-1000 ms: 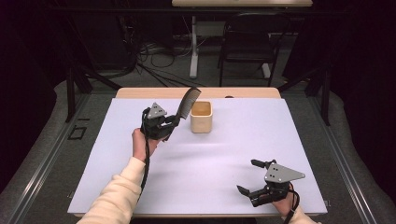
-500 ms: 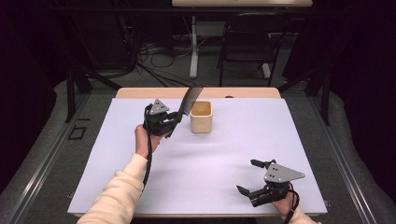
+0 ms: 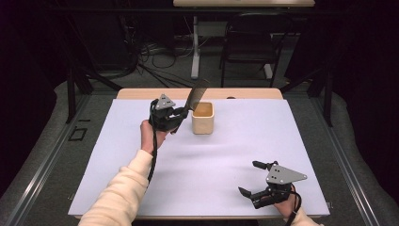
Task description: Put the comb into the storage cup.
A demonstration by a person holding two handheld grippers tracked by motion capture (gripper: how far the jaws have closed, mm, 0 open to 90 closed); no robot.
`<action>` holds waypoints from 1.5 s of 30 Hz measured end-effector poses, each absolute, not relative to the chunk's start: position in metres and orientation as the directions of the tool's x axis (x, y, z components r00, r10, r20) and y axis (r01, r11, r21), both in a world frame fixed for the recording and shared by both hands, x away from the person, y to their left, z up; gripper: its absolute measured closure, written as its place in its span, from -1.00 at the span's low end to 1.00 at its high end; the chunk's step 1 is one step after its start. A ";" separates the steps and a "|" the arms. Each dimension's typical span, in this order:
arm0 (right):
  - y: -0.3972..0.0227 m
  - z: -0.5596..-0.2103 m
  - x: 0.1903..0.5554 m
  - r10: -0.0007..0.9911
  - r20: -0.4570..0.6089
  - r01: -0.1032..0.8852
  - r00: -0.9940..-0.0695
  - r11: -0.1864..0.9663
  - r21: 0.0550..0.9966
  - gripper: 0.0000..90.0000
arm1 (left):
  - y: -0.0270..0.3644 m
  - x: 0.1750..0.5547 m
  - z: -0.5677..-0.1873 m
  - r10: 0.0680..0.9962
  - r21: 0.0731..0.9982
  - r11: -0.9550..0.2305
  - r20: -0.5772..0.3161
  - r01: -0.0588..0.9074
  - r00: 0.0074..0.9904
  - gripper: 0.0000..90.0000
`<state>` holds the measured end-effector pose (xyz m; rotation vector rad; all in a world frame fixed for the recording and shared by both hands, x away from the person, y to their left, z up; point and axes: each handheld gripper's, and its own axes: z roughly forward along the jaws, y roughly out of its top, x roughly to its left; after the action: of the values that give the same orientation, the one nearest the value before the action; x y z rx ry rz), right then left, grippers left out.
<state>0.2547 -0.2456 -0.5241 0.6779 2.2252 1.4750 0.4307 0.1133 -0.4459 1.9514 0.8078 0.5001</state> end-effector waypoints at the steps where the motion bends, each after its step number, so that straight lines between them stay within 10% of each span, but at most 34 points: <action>1: -0.246 -0.524 0.255 0.585 -0.051 0.181 -0.810 0.330 0.926 -0.98 | 0.112 0.432 -0.444 0.713 0.879 -0.344 0.017 0.329 0.701 0.60; 45: -0.246 -0.524 0.254 0.583 -0.051 0.177 -0.811 0.329 0.928 -0.98 | 0.082 0.460 -0.419 0.707 0.938 -0.234 -0.016 0.255 0.707 0.60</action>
<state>0.2544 -0.2462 -0.5241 0.6734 2.2237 1.4806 0.4604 0.0816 -0.4193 1.8042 0.7591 0.5072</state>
